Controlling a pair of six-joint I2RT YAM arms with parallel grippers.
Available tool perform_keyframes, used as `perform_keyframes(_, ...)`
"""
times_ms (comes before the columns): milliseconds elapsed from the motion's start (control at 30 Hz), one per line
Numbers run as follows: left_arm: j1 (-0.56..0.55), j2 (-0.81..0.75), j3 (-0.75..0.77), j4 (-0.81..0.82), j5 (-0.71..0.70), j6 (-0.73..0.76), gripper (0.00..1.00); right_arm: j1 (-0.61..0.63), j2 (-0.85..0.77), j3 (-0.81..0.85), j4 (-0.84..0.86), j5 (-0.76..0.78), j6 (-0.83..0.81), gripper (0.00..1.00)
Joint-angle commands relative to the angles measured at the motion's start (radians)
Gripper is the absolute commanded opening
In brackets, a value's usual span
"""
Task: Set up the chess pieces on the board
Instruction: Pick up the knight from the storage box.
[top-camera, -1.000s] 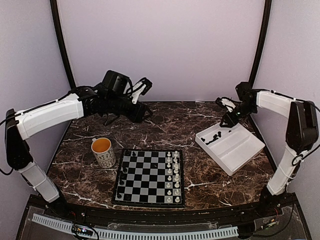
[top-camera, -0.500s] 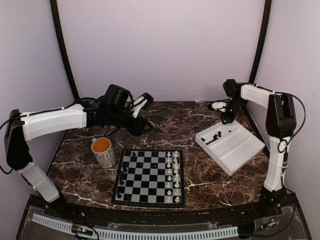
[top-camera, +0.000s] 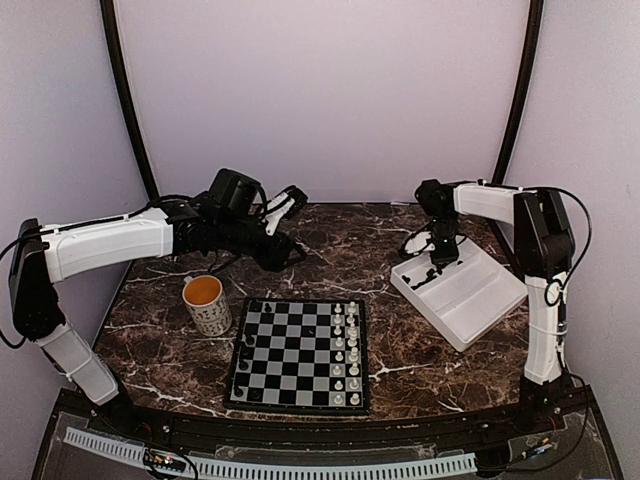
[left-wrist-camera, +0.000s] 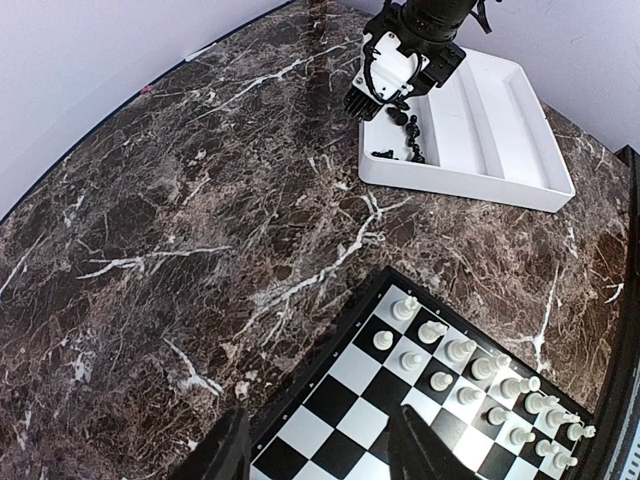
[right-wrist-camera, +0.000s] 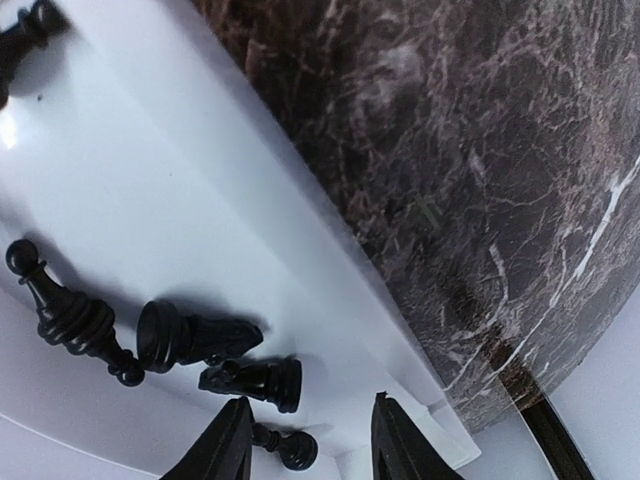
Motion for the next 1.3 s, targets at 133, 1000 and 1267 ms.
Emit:
perform_keyframes(133,0.004,-0.025,-0.007,0.013,0.016,0.009,0.49,-0.004,0.014,-0.046,0.022,0.075,-0.117,0.43)
perform_keyframes(1000,0.048,-0.01,-0.002,0.018,0.054,-0.016,0.49,0.033,0.139,0.01,-0.061,0.029,-0.187,0.34)
perform_keyframes(1267,0.059,-0.004,-0.001,0.022,0.08,-0.032,0.5,-0.001,0.15,0.064,-0.134,-0.031,-0.131,0.27)
